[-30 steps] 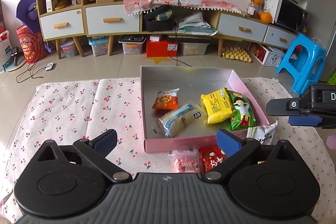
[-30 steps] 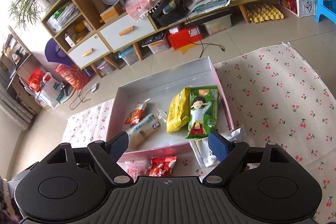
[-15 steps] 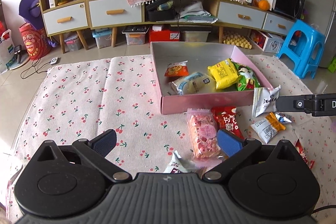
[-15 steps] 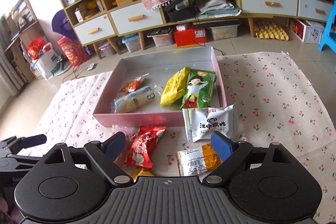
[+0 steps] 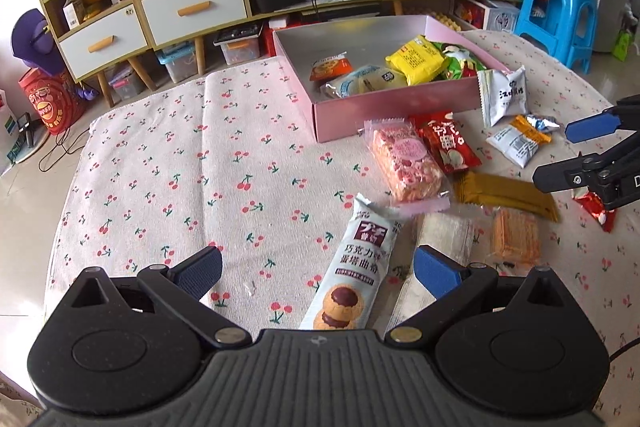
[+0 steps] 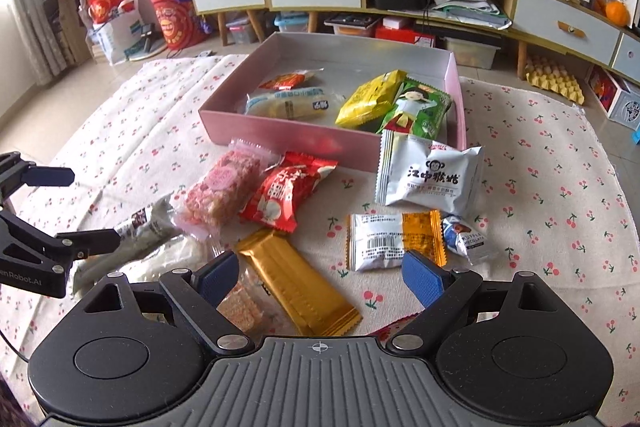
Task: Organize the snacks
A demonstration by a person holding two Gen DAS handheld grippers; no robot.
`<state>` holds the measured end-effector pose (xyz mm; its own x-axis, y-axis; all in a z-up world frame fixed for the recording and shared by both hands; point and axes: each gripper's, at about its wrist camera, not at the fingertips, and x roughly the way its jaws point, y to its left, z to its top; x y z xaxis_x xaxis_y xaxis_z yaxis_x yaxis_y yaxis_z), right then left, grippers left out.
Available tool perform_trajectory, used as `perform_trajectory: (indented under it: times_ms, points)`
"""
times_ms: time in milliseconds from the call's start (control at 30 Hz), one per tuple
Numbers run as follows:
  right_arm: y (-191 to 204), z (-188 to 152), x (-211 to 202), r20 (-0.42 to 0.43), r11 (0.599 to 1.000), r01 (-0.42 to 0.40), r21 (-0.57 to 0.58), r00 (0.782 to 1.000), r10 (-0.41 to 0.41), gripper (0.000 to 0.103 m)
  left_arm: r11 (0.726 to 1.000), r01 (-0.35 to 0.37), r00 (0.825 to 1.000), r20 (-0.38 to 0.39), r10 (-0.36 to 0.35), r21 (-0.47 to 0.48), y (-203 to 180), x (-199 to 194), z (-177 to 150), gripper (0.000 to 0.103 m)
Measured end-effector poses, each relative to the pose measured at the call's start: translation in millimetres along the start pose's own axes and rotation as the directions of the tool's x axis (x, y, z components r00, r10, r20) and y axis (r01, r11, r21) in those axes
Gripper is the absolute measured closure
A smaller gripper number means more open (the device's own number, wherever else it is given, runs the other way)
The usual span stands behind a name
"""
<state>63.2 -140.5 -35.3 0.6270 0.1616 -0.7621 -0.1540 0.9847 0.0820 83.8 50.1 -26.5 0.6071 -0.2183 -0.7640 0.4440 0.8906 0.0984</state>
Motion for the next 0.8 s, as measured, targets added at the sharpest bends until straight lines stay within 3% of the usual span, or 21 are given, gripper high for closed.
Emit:
perform_trajectory:
  times_ms: [233,400,533,667,800]
  points:
    - [24.4,-16.3,0.8,-0.025,0.987,-0.069,-0.144,0.997,0.066,0.013,0.999,0.036,0.998,-0.055,-0.037,-0.024,9.3,2.5,-11.0,0.006]
    - [43.7,-27.1,-0.7,-0.036,0.961,-0.154,-0.230,0.988,0.150,0.013,0.997,0.055,0.992,-0.110,-0.060,-0.049,12.6,8.5,-14.7,0.024]
    - [48.1,-28.7,0.4,-0.070,0.951,-0.228,-0.209,0.973,0.218,0.015,0.995,0.077,0.988,-0.130,-0.084,-0.061,12.5,11.2,-17.0,0.033]
    - [47.5,-29.6,7.2,-0.088,0.957,-0.219,-0.189,0.975,0.206,0.018,0.993,0.087,0.986,-0.137,-0.097,-0.077,13.0,12.2,-16.8,0.039]
    - [46.3,-33.0,16.0,-0.089,0.964,-0.174,-0.202,0.983,0.159,0.021,0.991,0.092,0.984,-0.142,-0.106,-0.100,15.8,12.9,-15.9,0.055]
